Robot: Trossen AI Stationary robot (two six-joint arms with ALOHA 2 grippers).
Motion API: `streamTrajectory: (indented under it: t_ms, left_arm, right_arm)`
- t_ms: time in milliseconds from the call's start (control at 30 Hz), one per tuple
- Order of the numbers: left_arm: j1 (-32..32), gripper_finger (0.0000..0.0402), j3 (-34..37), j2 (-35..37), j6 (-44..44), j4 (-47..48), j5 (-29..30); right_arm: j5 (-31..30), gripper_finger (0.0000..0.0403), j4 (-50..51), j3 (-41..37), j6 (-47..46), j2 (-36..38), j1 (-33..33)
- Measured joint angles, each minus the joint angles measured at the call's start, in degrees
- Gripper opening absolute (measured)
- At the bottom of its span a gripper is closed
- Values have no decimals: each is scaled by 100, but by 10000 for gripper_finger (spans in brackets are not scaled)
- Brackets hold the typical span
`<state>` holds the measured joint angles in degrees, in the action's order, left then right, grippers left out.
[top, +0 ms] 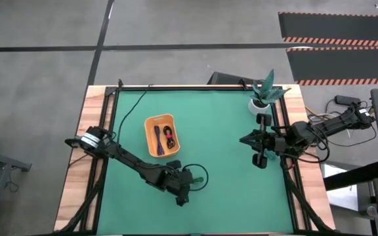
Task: Pick and place USB-C Cables
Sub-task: Put the green USB cable into the orange bin
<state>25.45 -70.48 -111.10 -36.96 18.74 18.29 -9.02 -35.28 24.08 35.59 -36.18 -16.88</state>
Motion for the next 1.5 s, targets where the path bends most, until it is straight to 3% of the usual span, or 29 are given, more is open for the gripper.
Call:
streamTrajectory:
  t_ms: [333, 567, 733, 867, 967, 1133, 1333, 1500]
  left_arm:
    - [19, 20, -205, 779, -1818, 347, 5]
    - [-76, 20, -170, 1705, -3028, 735, 1532]
    - [-201, 20, -158, 2402, -3167, 1187, 2544]
    - [-391, 20, -125, 2826, -3247, 1363, 3039]
    - [-579, 20, -104, 3051, -3895, 1467, 3350]
    - [-932, 20, -1, 3153, -4294, 1542, 3271]
    - [-1316, 20, 10, 3109, -4410, 1947, 2752]
    - [-1478, 20, 15, 3111, -5079, 2482, 2697]
  right_arm:
    - [-10, 9, 85, 0, -2, 11, 1]
    - [-10, 9, 76, 1, -1, 16, 1]
    - [-10, 9, 70, 2, -1, 16, 1]
    - [-10, 9, 74, 2, -1, 9, 2]
    - [-8, 9, 74, 2, -2, 14, 2]
    - [-9, 9, 76, 2, -2, 13, 2]
    - [-10, 9, 89, 2, 4, 13, 2]
    - [-163, 9, 91, 2, 33, 13, 2]
